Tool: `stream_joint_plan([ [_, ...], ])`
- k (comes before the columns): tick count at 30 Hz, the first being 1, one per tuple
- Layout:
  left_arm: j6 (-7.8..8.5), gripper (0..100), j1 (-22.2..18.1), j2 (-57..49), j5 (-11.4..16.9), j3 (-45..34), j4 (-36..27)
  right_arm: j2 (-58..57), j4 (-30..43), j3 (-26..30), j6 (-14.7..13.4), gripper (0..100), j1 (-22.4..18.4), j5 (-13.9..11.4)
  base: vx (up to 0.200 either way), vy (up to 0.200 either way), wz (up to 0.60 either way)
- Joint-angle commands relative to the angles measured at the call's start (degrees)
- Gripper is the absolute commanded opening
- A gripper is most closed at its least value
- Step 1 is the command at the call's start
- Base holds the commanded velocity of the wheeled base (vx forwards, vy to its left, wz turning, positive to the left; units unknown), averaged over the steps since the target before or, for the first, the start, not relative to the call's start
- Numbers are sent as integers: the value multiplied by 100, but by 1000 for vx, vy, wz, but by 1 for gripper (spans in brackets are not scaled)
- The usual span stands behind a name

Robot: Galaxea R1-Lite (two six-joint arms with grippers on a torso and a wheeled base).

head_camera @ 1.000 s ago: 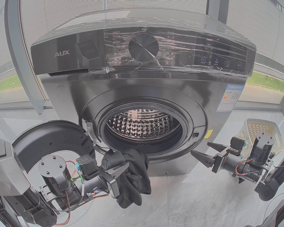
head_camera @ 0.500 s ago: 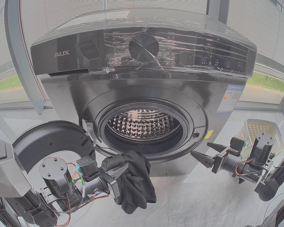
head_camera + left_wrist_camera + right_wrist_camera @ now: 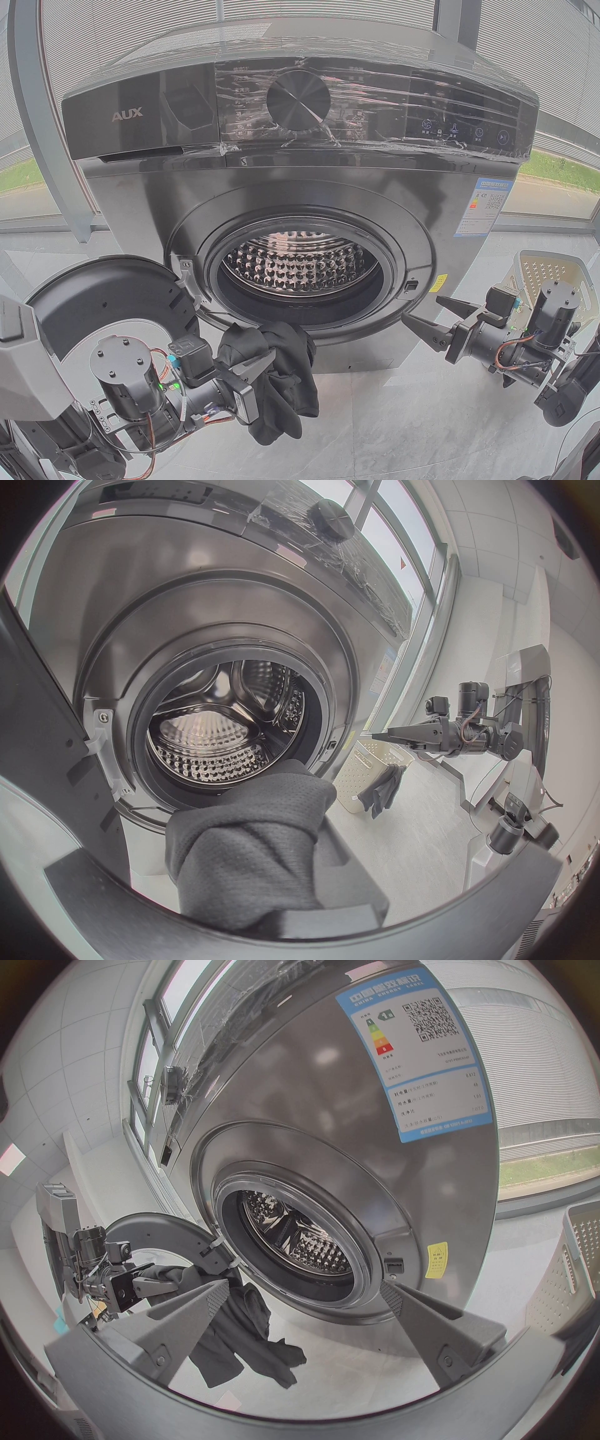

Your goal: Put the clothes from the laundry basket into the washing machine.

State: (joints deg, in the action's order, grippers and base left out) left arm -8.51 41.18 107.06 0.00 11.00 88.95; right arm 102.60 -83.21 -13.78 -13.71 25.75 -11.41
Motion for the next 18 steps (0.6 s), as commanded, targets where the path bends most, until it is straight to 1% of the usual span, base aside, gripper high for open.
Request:
stream_joint_plan([
  [1,-2,0,66,8,0,-10,34,243,-204,50,0,100,1,7,0,0,0],
  [5,-2,0,74,8,0,-10,34,410,-582,182,18,100,1,7,0,0,0],
  [9,-2,0,66,17,0,-27,34,445,-608,200,36,100,9,16,0,0,0],
  [12,-28,0,66,-1,-18,-19,34,410,-600,200,36,100,27,16,0,0,0],
  [13,-63,0,66,-18,-18,-1,34,402,-608,209,36,100,44,16,0,0,0],
  [16,-54,0,66,8,-9,-19,34,410,-600,209,36,100,44,16,200,-200,0],
  [18,-19,0,74,34,-18,-27,34,410,-608,209,36,100,44,16,0,0,0],
])
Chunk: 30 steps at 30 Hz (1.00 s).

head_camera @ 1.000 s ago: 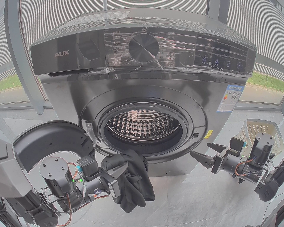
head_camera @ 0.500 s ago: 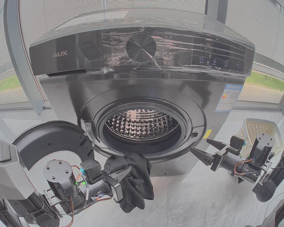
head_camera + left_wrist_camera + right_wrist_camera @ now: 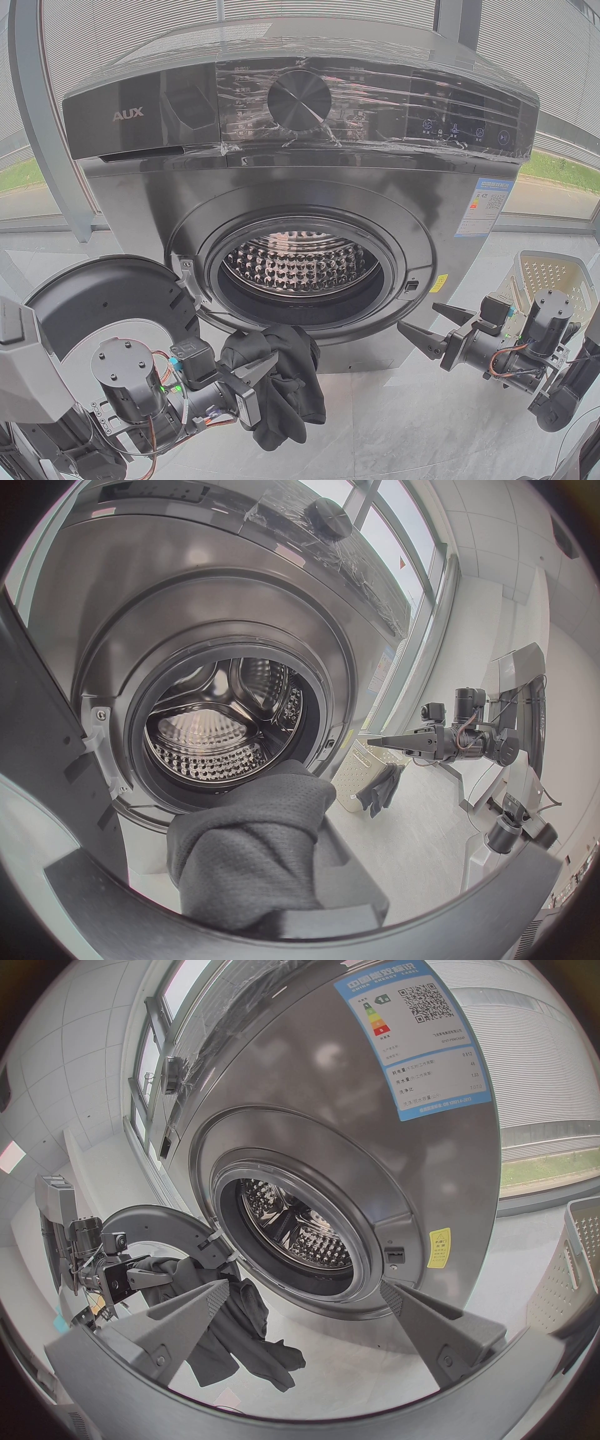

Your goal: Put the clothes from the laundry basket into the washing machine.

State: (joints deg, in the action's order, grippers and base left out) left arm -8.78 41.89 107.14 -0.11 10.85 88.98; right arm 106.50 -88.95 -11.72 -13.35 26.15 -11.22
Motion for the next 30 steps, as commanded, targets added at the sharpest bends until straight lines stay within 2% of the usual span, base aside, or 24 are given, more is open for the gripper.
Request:
stream_joint_plan([
  [1,8,0,-5,35,-7,-13,32,20,-34,3,-1,100,4,-3,0,0,0],
  [13,16,0,4,26,-7,-21,32,3,-34,3,-1,100,4,-3,0,0,0],
  [16,16,0,12,26,-7,-21,32,3,-34,3,-1,100,4,-3,200,0,0],
  [20,34,0,179,-9,-15,-74,32,-59,-34,108,17,100,31,-30,0,0,0],
  [22,43,0,329,-36,-86,-101,32,-270,-25,310,17,100,162,-83,0,0,0],
  [24,148,0,496,8,-297,-92,32,-621,-8,539,8,100,549,-214,0,0,0],
  [25,148,0,496,8,-297,-92,32,-621,-8,539,8,100,549,-214,0,0,0],
  [26,201,0,549,44,-393,-57,32,-841,10,671,8,100,795,-346,0,0,0],
  [28,131,0,619,219,-402,22,32,-1078,27,811,8,100,1112,-408,0,0,0],
  [30,122,0,584,342,-367,58,32,-1087,27,838,17,100,1164,-408,0,0,0],
])
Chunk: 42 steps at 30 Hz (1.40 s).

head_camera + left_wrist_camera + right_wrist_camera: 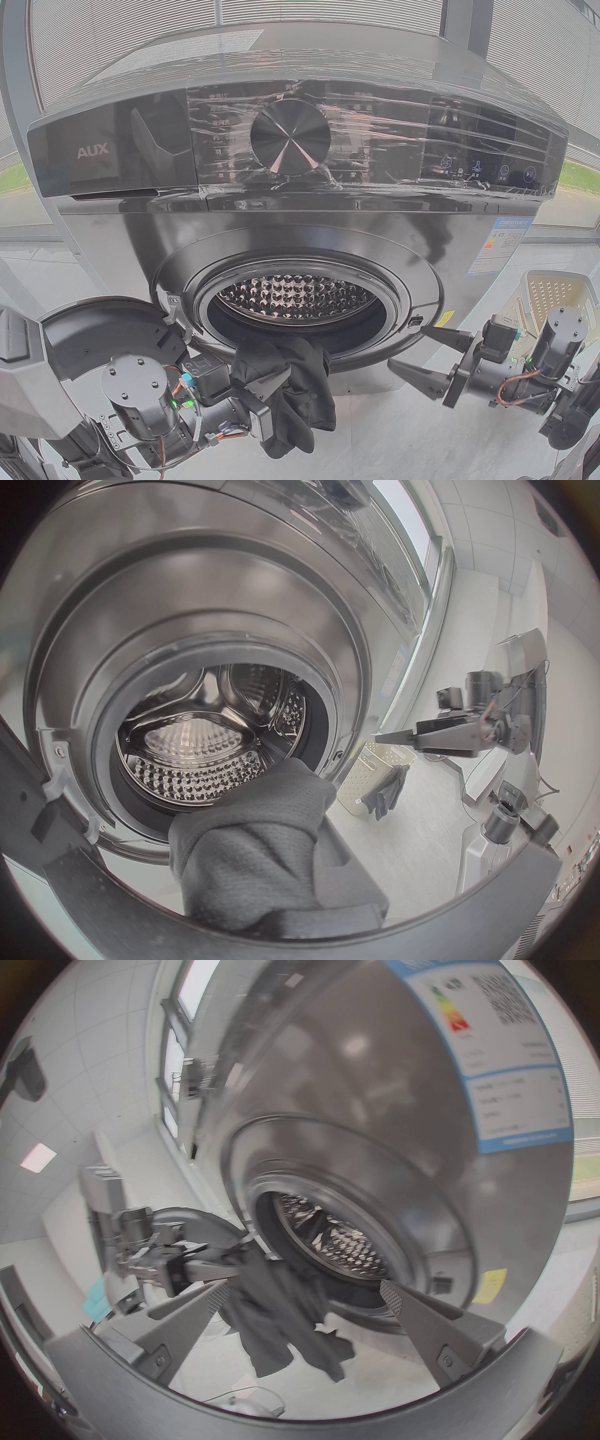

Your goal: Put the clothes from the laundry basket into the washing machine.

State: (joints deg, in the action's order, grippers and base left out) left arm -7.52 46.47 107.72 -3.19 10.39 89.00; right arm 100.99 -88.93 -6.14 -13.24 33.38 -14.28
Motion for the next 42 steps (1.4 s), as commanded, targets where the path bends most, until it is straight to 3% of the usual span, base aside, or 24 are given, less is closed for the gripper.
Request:
stream_joint_plan([
  [1,40,0,90,391,-15,165,29,-545,16,272,6,100,424,-102,0,0,0],
  [5,23,0,20,777,188,570,12,-545,16,280,6,100,459,-102,0,0,0],
  [11,-30,0,-226,1779,47,1888,21,-563,16,298,14,100,459,-102,0,0,0],
  [14,-329,0,-402,2236,-305,2741,-6,-527,16,439,58,100,468,-93,0,0,0],
  [17,-461,0,-446,2579,-419,3356,-59,-448,25,474,278,100,485,-49,0,0,0],
  [19,-443,0,-587,2851,-480,3743,-111,-281,16,465,375,100,494,136,0,0,0],
  [23,-417,0,-771,3308,-507,4481,-208,79,-28,447,436,100,609,733,0,0,0],
  [29,-408,0,-982,3449,-603,5158,-621,246,7,280,427,100,617,1173,0,0,0],
  [35,-399,0,-1087,3537,-762,5641,-806,281,7,272,419,100,617,1278,0,0,0],
  [42,-390,0,-1167,4214,-858,6915,-1043,316,-28,263,410,100,626,1278,0,0,0],
])
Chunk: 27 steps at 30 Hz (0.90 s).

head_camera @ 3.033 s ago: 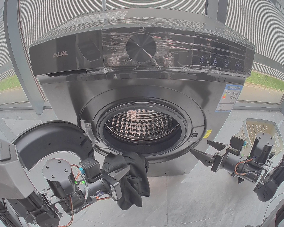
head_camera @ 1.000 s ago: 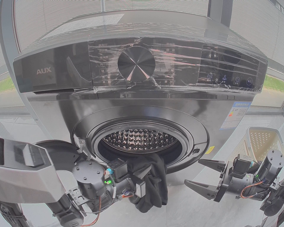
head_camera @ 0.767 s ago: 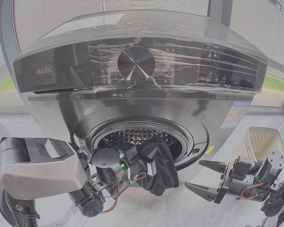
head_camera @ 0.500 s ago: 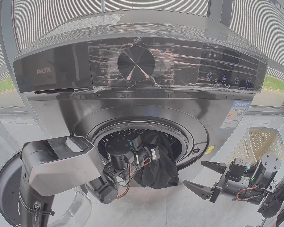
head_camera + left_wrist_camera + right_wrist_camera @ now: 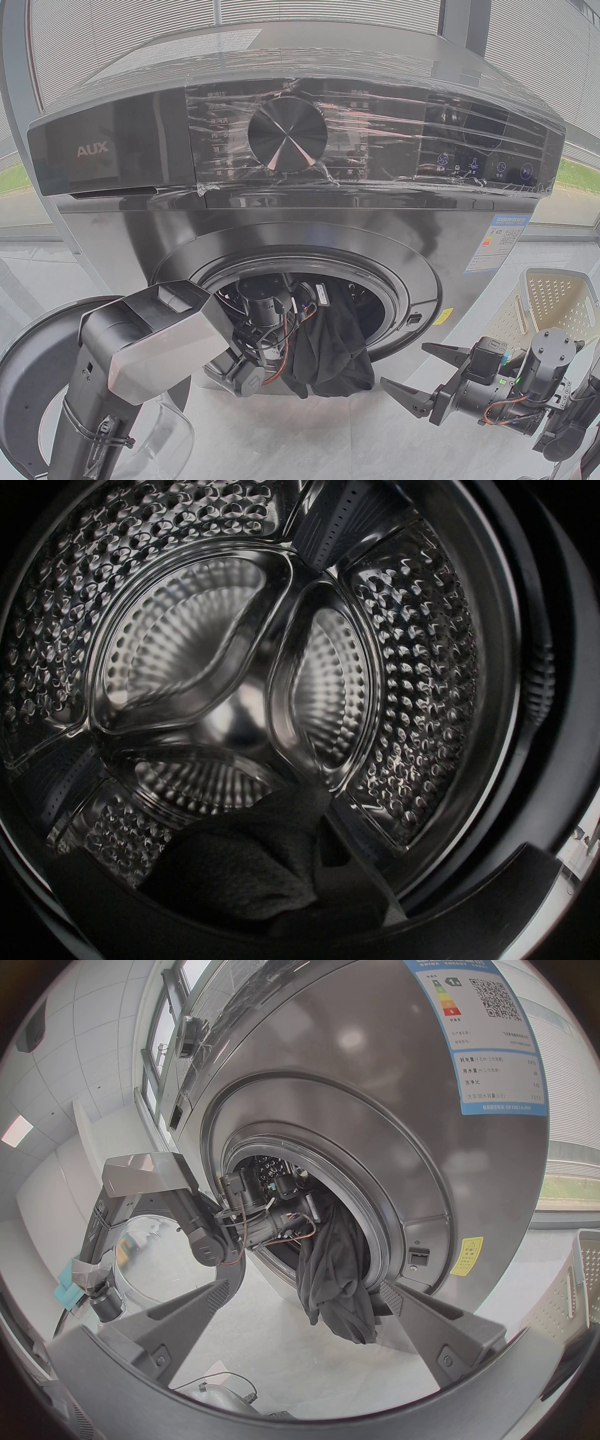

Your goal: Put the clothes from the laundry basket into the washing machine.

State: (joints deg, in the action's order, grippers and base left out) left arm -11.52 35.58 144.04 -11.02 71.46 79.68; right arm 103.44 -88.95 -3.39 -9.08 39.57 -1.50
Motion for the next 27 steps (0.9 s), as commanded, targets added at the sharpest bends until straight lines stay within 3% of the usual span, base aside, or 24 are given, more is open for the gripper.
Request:
stream_joint_plan([
  [1,27,0,-104,678,-102,1019,-189,71,-25,-13,-15,100,7,1,0,0,0],
  [7,45,0,-201,1038,-146,2118,-980,71,-25,-13,-32,100,-2,-8,0,0,0],
  [12,62,0,-386,1240,-410,2953,-1648,63,-17,-39,-41,100,7,-26,0,0,0],
  [19,71,0,-421,1310,-506,3199,-1851,63,-25,-48,-41,100,-20,-52,0,0,0],
  [20,80,100,-421,1310,-506,3190,-1859,63,-25,-65,-41,100,-20,-52,0,0,0],
  [27,71,100,-412,1117,-506,3032,-1868,54,-25,-92,-41,100,-55,-61,0,0,0],
])
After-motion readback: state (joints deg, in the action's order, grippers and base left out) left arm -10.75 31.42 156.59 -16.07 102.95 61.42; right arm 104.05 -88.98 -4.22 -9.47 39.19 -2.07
